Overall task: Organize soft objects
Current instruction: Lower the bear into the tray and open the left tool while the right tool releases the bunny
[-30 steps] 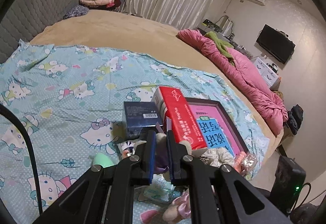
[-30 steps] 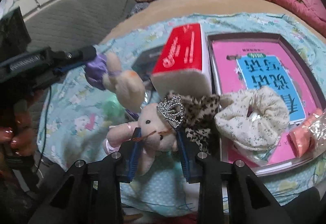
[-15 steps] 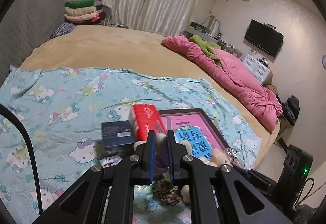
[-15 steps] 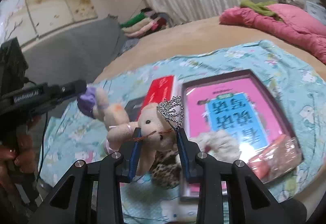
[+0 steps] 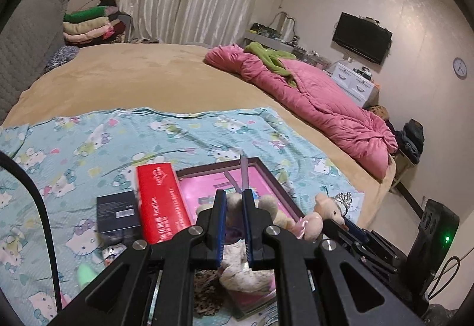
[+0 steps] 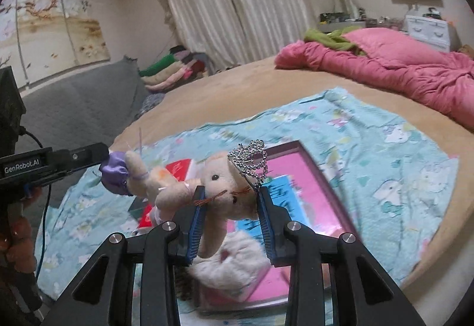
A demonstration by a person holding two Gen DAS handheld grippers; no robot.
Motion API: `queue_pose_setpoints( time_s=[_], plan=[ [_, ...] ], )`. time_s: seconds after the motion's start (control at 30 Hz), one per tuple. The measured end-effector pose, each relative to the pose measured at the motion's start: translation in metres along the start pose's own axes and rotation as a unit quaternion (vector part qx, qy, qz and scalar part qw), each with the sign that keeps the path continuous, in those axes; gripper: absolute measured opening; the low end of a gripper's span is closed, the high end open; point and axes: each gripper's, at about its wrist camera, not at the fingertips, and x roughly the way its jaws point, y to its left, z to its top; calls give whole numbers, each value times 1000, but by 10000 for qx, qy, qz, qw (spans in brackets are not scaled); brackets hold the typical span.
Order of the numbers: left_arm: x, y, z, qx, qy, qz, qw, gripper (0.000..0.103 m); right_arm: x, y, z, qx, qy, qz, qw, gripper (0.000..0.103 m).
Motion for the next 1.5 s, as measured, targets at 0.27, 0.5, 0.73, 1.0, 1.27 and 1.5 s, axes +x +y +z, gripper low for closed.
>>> queue_pose_setpoints(
  time_s=[0.27, 0.5, 0.73, 1.0, 1.27, 1.5],
  plan=[
    [20, -17, 1, 94, 135, -61, 9998, 11, -3, -21, 3, 217, -66, -215, 9995, 35],
    [47, -22, -12, 94, 456, -43, 9989, 11, 4, -31, -4, 269, 63, -390, 9989, 35],
    [68, -30, -29, 208, 704, -23, 9973, 3, 11, -41, -9, 336, 116, -484, 9982, 35],
    [88, -28, -43, 237, 965, 11, 9951, 3, 24, -53, -17, 405, 303, -592, 9970, 35],
    [92, -33, -54, 450, 1018, 48, 9938, 3, 52, -55, -27, 354, 677, -718, 9945, 36],
    [95, -40, -59, 615, 1042, 99, 9926, 3, 72, -57, -35, 206, 927, -989, 9906, 36]
  ],
)
